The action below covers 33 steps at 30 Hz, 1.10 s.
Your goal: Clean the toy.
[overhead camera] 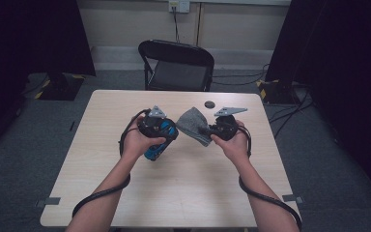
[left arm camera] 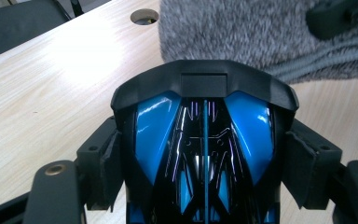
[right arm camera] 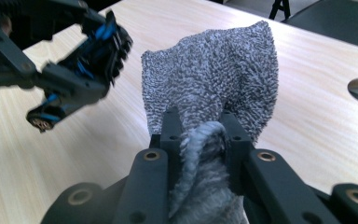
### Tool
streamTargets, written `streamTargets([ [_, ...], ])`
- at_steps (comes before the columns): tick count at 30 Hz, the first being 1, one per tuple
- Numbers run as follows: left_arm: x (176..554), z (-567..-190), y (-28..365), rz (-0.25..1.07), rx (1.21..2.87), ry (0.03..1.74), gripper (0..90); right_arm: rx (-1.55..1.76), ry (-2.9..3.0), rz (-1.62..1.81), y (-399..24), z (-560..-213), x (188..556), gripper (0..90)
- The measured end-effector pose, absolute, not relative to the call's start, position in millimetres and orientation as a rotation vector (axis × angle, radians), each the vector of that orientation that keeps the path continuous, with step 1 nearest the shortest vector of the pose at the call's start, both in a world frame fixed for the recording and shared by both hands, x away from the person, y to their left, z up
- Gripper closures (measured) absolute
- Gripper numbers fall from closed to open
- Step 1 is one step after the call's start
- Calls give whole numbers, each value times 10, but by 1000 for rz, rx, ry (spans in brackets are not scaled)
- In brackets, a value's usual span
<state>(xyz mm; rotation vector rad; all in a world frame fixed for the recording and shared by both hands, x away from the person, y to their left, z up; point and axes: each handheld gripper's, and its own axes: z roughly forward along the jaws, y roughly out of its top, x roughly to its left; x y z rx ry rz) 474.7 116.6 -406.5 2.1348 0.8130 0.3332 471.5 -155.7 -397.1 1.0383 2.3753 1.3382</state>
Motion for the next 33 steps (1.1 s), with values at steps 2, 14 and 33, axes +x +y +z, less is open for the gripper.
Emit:
streamTargets([
  [2,4739,-4067,1148,331,2138,809,257,1034,2356,1344,-1553,-3932,4718,753],
  [14,4747,-4099,1072,327,2134,814,257,1016,2370,1380,-1439,-3901,4708,753],
  [33,4761,-4007,1040,334,2123,806,257,971,2441,1353,-1257,-4054,4649,753],
])
